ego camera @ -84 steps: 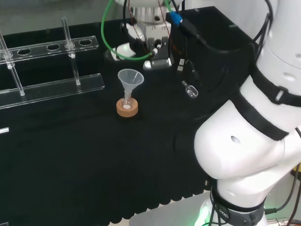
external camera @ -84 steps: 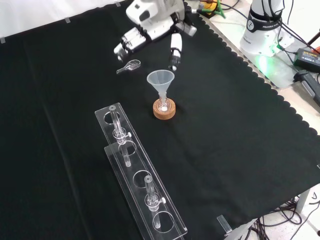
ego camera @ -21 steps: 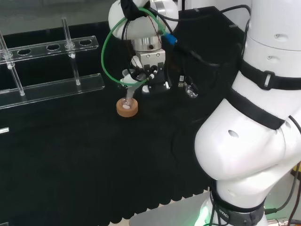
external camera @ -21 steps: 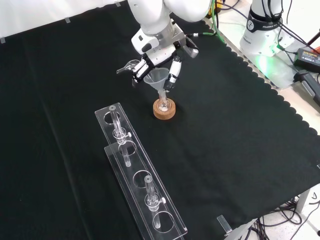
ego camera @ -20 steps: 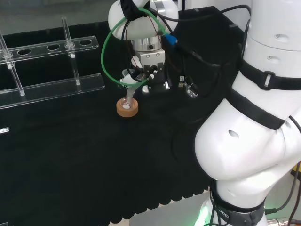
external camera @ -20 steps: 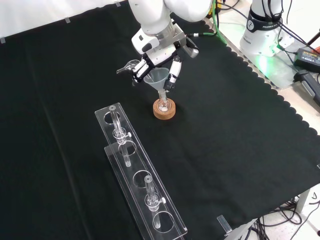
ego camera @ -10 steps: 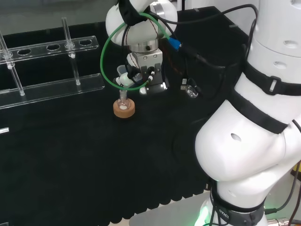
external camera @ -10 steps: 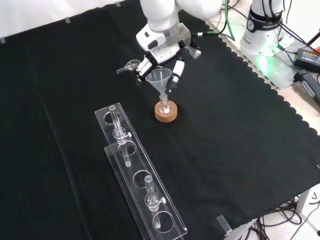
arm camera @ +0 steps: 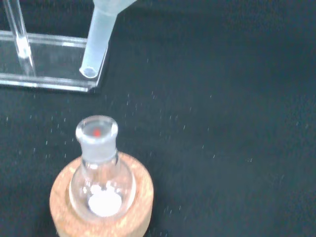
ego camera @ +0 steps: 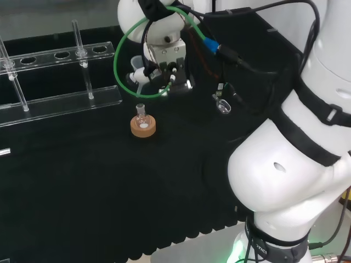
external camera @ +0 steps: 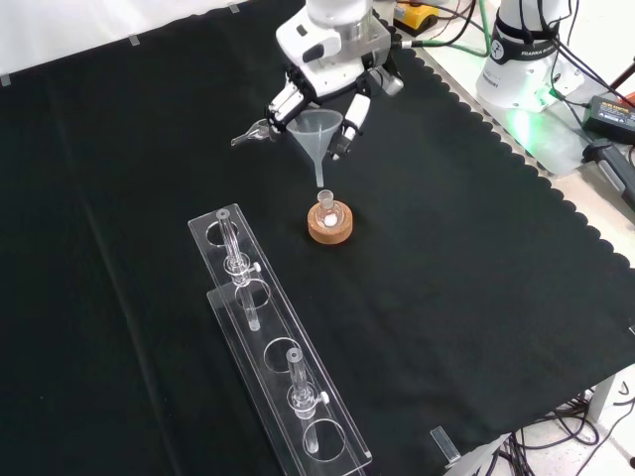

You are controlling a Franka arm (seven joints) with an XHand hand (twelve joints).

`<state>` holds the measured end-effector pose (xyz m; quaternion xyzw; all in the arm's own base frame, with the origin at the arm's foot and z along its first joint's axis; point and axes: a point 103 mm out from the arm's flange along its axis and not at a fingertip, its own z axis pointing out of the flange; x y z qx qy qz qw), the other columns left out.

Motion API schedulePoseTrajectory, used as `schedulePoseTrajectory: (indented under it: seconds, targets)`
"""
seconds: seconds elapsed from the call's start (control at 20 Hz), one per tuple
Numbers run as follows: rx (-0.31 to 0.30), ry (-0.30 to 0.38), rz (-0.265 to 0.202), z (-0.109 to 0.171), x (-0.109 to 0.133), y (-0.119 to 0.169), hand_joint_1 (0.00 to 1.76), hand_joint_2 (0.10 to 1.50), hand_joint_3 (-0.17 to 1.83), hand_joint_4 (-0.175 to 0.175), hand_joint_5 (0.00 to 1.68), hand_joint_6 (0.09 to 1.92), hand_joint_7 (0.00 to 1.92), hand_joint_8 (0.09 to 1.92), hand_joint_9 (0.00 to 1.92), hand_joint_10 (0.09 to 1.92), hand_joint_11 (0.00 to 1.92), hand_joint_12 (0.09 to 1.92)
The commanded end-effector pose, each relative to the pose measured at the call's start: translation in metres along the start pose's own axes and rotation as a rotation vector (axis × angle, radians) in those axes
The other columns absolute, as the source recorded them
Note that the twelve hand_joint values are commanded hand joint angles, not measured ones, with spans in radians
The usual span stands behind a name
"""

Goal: Remove the funnel from the round-bottom flask.

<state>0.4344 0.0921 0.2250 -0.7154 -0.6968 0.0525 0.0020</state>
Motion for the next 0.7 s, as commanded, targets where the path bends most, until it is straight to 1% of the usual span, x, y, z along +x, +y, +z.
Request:
schedulePoseTrajectory:
  seconds: [0.05, 0.25, 0.4, 0.5, 0.6, 0.7]
  targets:
    - [-0.083, -0.073, 0.016, -0.051, -0.009, -0.011, 0.97, 0.97, 0.18, -0.175, 0.71, 0.69, 0.63, 1.05, 1.41, 0.42, 1.77, 0.44]
    - [-0.153, -0.115, 0.019, -0.094, -0.013, -0.018, 1.00, 0.95, 0.20, -0.175, 0.74, 0.68, 0.65, 1.05, 1.43, 0.40, 1.78, 0.43]
    - [-0.198, -0.136, 0.017, -0.122, -0.008, -0.021, 1.00, 0.95, 0.21, -0.175, 0.76, 0.67, 0.66, 1.05, 1.44, 0.39, 1.79, 0.43]
    - [-0.224, -0.144, 0.011, -0.140, 0.005, -0.024, 1.01, 0.95, 0.22, -0.175, 0.77, 0.67, 0.66, 1.05, 1.44, 0.39, 1.79, 0.43]
    - [-0.229, -0.139, 0.002, -0.146, 0.014, -0.025, 1.01, 0.95, 0.22, -0.175, 0.77, 0.67, 0.66, 1.05, 1.45, 0.39, 1.79, 0.42]
    - [-0.225, -0.145, -0.012, -0.149, 0.033, -0.024, 1.02, 0.94, 0.25, -0.175, 0.78, 0.65, 0.67, 1.05, 1.46, 0.37, 1.80, 0.42]
